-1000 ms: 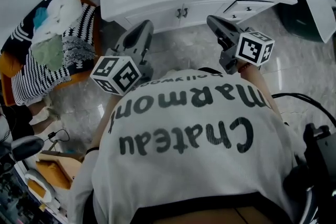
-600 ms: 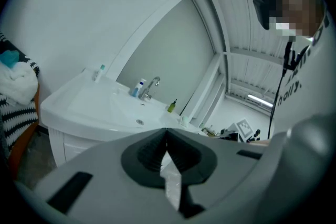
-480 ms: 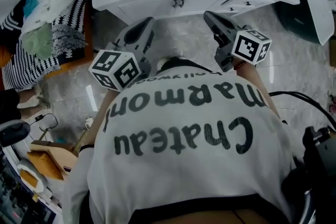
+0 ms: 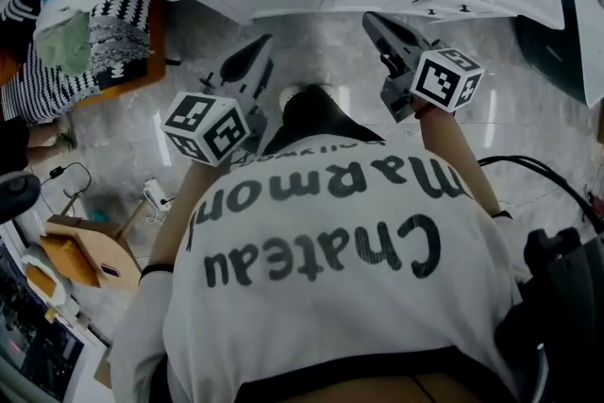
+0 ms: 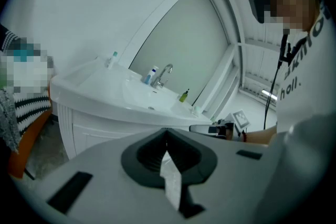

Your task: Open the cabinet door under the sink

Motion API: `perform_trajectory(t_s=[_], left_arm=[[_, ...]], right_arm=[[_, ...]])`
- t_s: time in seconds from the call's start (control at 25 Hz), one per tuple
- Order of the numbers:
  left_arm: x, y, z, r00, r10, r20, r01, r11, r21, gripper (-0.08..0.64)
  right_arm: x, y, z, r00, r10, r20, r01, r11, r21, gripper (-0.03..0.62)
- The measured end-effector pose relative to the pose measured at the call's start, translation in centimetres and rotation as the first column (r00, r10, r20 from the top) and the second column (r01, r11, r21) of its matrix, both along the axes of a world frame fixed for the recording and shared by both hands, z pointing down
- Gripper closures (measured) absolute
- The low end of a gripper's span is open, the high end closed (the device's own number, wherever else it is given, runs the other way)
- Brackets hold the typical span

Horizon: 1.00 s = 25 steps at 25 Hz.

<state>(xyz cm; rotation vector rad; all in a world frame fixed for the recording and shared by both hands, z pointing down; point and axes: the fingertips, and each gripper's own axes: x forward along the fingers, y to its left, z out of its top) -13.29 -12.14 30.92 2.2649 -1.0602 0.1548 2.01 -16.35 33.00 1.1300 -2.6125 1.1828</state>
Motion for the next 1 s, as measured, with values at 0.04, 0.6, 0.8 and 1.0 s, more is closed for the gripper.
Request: perform_trajectory(t_s=[0.04, 0.6, 0.8, 1.0], left_arm=[[0.1, 0.0, 0.8, 1.000, 0.002, 0.021, -0.002, 1.000, -0.015, 0.551], [2.7, -1.3, 6.7, 0.994, -0.003, 0.106, 0.005, 1.000, -0.020, 0.551], [4.4, -2.2, 8.7, 0.998, 0.000, 0.069, 0.003, 0.999, -0.034, 0.551], [5.8, -3.3, 11.7, 0.995, 0.041, 0.093, -0.037, 0.999, -0.038, 0.549]], right_arm=[[0.0, -0.1, 0.7, 1.000, -0.015, -0.020, 0.015, 1.000, -0.002, 0.586], [0.7, -1.7, 8.4, 0.989, -0.076, -0.129, 0.078, 0.997, 0.017, 0.586], [0.9, -2.1, 10.1, 0.984, -0.094, -0.148, 0.098, 0.995, 0.015, 0.586], [1.0, -2.1, 12.6, 0.980, -0.119, -0.162, 0.119, 0.993, -0.009, 0.578]])
